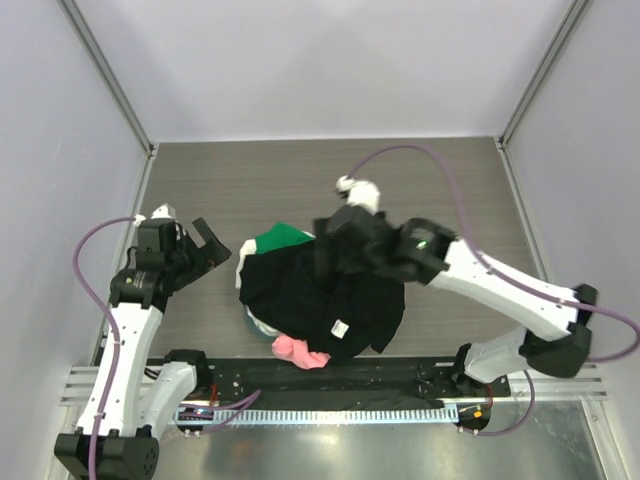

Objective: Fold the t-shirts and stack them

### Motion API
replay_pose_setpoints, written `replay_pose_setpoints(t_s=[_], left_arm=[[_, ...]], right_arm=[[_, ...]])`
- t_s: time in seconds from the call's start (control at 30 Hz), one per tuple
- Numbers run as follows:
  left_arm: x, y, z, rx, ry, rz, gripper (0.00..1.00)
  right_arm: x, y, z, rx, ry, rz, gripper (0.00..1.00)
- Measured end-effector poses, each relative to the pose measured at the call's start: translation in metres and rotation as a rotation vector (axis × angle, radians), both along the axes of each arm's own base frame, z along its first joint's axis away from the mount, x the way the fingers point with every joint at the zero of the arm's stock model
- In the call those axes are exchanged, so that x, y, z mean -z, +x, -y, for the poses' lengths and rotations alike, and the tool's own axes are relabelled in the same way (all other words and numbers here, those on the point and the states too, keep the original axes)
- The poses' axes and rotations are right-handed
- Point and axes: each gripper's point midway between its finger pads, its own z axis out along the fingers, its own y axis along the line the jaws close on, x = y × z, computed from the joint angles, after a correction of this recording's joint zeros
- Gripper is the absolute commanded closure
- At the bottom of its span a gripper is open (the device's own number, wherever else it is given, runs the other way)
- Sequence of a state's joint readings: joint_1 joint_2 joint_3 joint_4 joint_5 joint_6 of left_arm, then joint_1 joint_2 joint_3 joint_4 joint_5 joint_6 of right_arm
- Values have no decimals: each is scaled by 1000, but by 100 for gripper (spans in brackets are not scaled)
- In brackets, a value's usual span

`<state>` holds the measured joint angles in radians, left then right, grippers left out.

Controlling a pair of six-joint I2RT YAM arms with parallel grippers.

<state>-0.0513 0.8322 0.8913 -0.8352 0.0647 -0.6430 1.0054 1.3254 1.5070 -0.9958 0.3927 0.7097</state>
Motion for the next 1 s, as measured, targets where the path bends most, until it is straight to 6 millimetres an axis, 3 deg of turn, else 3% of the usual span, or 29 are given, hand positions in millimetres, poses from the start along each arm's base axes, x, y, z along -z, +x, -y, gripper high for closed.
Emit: replay_pose_setpoints(t_s=[0.07, 0.13, 0.23, 0.5, 0.53, 0.57, 0.63, 0.7, 0.77, 0.83, 0.87, 0.93, 0.97, 1.0], left_arm=[[-5, -4, -3, -12, 11, 24, 0], [-10, -7, -5, -18, 15, 48, 0], [-13, -10, -5, -18, 14, 61, 1], [-13, -15, -5, -22, 13, 70, 2], [-13, -16, -5, -22, 13, 70, 1], [-13, -16, -5, -22, 13, 71, 2], [-13, -15, -6, -22, 13, 70, 3], [-13, -15, -6, -24, 14, 71, 4], [-13, -15, -6, -25, 16, 72, 6], [-12, -15, -7, -28, 19, 70, 9], [-12, -15, -7, -29, 20, 69, 9], [-11, -15, -7, -30, 20, 66, 10], [-10, -15, -7, -29, 21, 66, 10], [-10, -15, -7, -30, 21, 64, 10]], right_arm=[[5, -25, -40, -59, -38, 12, 0], [15, -47, -53, -89, -67, 3, 0], [25, -60, -52, -56, -105, -6, 2], [64, -60, -39, 55, -270, -22, 10], [69, -60, -40, 56, -286, -24, 19], [74, -59, -42, 57, -302, -25, 57], [80, -58, -43, 56, -327, -21, 99], [76, -53, -44, 60, -335, -4, 99], [50, -43, -44, 72, -314, 33, 99], [0, -20, -44, 110, -238, 112, 99], [-37, -5, -40, 143, -181, 164, 99], [-133, 31, -11, 258, -29, 342, 99], [-172, 39, 10, 316, 27, 426, 99], [-217, 43, 45, 390, 78, 532, 99]])
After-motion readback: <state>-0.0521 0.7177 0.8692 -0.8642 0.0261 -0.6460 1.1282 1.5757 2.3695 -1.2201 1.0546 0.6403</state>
